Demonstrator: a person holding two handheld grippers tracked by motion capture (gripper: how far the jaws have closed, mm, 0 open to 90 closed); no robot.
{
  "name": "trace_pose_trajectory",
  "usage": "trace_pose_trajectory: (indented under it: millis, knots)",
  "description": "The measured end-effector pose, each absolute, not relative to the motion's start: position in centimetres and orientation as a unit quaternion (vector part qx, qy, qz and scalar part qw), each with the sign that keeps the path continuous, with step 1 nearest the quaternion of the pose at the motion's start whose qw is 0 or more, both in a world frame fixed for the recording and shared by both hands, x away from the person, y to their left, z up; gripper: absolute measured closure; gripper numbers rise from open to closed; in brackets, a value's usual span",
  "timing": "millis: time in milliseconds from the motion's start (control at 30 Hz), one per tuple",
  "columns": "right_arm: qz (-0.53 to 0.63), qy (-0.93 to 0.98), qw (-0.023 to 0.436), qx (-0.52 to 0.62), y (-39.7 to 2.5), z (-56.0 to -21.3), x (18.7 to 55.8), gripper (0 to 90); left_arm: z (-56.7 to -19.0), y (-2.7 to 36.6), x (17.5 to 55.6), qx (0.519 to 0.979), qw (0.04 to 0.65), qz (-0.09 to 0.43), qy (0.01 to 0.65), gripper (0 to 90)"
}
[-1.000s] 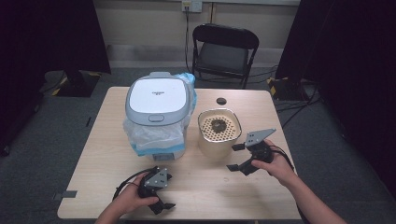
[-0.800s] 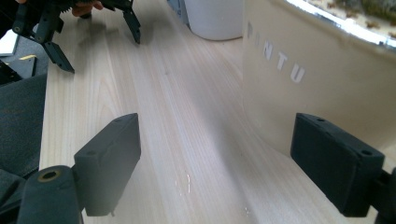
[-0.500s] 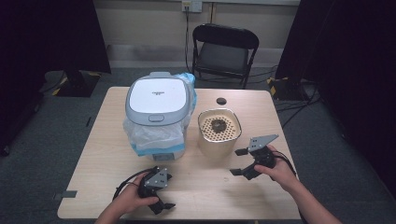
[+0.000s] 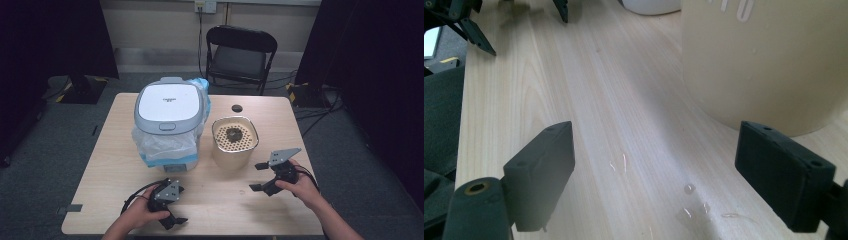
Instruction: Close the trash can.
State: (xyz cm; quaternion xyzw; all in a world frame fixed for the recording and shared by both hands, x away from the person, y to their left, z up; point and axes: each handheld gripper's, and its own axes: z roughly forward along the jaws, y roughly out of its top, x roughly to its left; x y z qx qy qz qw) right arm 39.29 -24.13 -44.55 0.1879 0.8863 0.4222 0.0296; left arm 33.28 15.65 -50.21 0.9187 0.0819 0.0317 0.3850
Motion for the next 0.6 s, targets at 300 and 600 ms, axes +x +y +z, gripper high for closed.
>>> trace_pose_trajectory:
  millis: [300, 600]
  knots:
    - [0.416, 0.887, 0.035, 0.196, -25.2, -45.2, 38.8, 15.7, -50.2, 15.7, 33.3, 0.920, 0.383, 0.032, 0.082, 0.0]
    - [0.409, 0.889, 0.038, 0.204, -26.0, -46.0, 38.5, 15.7, -50.2, 15.7, 33.3, 0.920, 0.382, 0.031, 0.081, 0.0]
